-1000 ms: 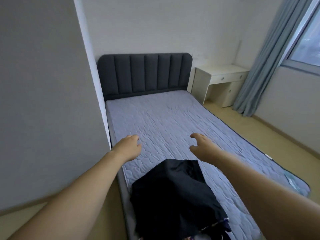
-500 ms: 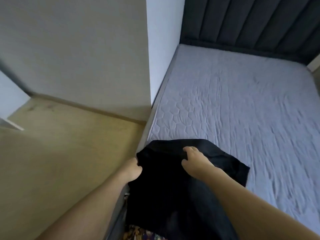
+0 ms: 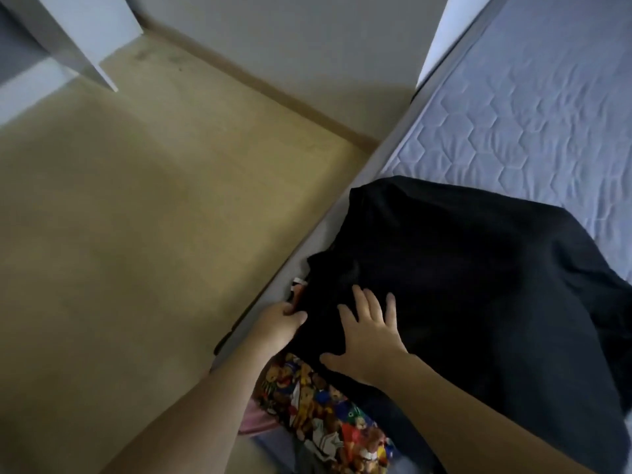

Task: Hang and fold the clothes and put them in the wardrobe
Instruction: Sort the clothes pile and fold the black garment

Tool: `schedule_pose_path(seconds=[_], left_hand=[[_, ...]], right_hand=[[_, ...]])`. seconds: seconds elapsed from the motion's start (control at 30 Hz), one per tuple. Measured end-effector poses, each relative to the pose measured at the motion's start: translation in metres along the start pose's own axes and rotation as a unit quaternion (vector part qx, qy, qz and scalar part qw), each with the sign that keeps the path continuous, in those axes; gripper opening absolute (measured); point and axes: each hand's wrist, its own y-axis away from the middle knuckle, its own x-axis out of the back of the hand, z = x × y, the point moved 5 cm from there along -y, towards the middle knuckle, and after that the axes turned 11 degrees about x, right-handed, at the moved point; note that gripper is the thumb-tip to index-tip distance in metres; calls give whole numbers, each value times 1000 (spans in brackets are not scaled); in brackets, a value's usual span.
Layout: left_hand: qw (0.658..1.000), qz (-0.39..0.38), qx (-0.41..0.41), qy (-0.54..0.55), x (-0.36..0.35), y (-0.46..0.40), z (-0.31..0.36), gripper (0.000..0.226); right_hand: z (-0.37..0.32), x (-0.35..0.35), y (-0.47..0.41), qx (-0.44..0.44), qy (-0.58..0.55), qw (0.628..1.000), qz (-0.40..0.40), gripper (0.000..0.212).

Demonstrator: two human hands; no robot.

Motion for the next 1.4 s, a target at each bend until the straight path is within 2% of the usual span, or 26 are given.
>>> schedule_pose_path(seconds=[0.07, 0.1, 0.2, 0.27, 0.43, 0.53, 0.63, 0.67, 0.73, 0.77, 0.87, 1.0, 1.13, 1.23, 1.3, 1.33, 1.4], left_hand=[[999, 37, -28, -7, 5, -1, 16, 31], [999, 41, -30, -14, 6, 2, 23, 32], [999, 29, -16, -14, 10, 21, 41, 34], [1000, 2, -24, 20, 13, 39, 52, 30], [985, -34, -42, 163, 23, 108, 91, 21], [964, -58, -36, 259, 32, 172, 132, 4], [939, -136, -66, 310, 25, 252, 187, 26], [930, -173, -84, 313, 16, 281, 206, 25], [933, -216, -136, 253, -8, 344, 243, 13], [940, -219, -163, 204, -21, 376, 263, 19], [951, -179, -246, 56, -64, 463, 309, 35], [926, -99, -355, -80, -121, 564, 350, 25], [885, -73, -436, -145, -163, 659, 378, 24], [866, -116, -463, -146, -187, 705, 381, 20], [846, -92, -486, -200, -209, 719, 372, 37], [835, -55, -495, -233, -221, 721, 365, 47], [822, 2, -517, -239, -243, 723, 351, 48]], right_hand=[[-3, -11, 3, 3, 54, 998, -17, 120], [-2, -12, 6, 7, 78, 997, -18, 119], [-3, -4, 18, 20, 96, 995, 4, 94], [-4, 5, 25, 24, 59, 998, 17, 92], [-8, 36, 78, -20, -32, 999, 33, 119], [-8, 64, 136, -106, -147, 982, 56, 106], [-3, 108, 206, -177, -334, 920, 107, 79], [1, 126, 231, -192, -374, 897, 134, 69], [11, 166, 280, -204, -409, 866, 204, 56], [18, 186, 305, -207, -420, 848, 250, 54], [35, 231, 375, -218, -472, 784, 339, 44], [58, 255, 461, -249, -463, 744, 412, 20], [101, 272, 559, -240, -595, 607, 469, 38], [134, 295, 641, -168, -681, 484, 523, 38], [148, 312, 688, -135, -714, 428, 537, 33], [152, 322, 707, -115, -722, 421, 537, 31], [157, 338, 736, -82, -730, 425, 529, 32]])
